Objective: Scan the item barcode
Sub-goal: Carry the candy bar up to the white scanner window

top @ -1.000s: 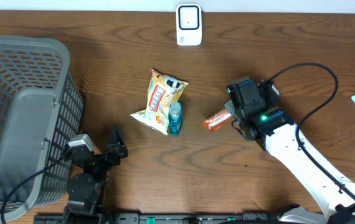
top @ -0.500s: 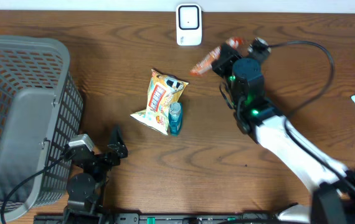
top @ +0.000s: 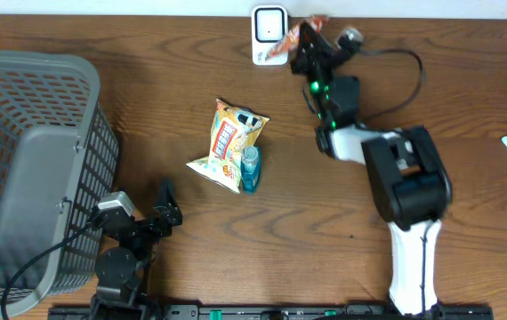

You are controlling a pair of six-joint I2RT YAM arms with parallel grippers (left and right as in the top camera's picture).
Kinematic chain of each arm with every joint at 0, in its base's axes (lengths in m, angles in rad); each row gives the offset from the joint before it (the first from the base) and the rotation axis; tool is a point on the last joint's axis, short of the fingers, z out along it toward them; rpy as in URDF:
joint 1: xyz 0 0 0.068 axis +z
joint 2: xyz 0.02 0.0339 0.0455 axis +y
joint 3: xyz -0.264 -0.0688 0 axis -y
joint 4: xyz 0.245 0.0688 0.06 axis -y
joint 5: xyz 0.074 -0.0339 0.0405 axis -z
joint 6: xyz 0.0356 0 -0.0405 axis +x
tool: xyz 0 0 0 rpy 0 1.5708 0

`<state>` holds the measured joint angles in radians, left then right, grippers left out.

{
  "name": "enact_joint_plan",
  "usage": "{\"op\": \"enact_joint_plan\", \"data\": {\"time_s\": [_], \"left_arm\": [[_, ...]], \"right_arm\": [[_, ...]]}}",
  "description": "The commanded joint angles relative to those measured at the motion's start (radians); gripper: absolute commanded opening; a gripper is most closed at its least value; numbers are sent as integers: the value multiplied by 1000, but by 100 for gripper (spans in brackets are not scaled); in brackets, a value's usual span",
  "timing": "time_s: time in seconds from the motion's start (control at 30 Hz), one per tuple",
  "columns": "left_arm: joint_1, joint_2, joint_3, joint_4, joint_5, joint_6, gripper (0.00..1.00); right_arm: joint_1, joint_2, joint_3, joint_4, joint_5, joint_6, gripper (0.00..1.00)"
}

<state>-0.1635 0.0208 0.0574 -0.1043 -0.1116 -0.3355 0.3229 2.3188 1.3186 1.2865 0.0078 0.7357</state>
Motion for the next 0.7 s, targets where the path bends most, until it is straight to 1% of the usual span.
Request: {"op": "enact_joint_plan", "data": {"time_s": [0.0,0.1,0.2,0.37,0.53,0.67], "left_arm": [[4,-3,-23,-21,-13,13,98],[4,-3,-23,-21,-13,12,98],[4,-3,-23,-21,-13,13,98],[4,-3,-23,-21,-13,13,98],[4,-3,-23,-21,-13,13,98],[4,-3,-23,-21,-13,13,98]], "right_arm": [[-5,98,198,16,-68,-35,1],[-6,174,348,6,-140,-35,1],[-10,241,474,-43,-161,-40,1],[-35,345,637,-154,-256,-123,1],[-48,392,709,-161,-329,-135,1],[-51,383,737,-161,-438,-260,1]]}}
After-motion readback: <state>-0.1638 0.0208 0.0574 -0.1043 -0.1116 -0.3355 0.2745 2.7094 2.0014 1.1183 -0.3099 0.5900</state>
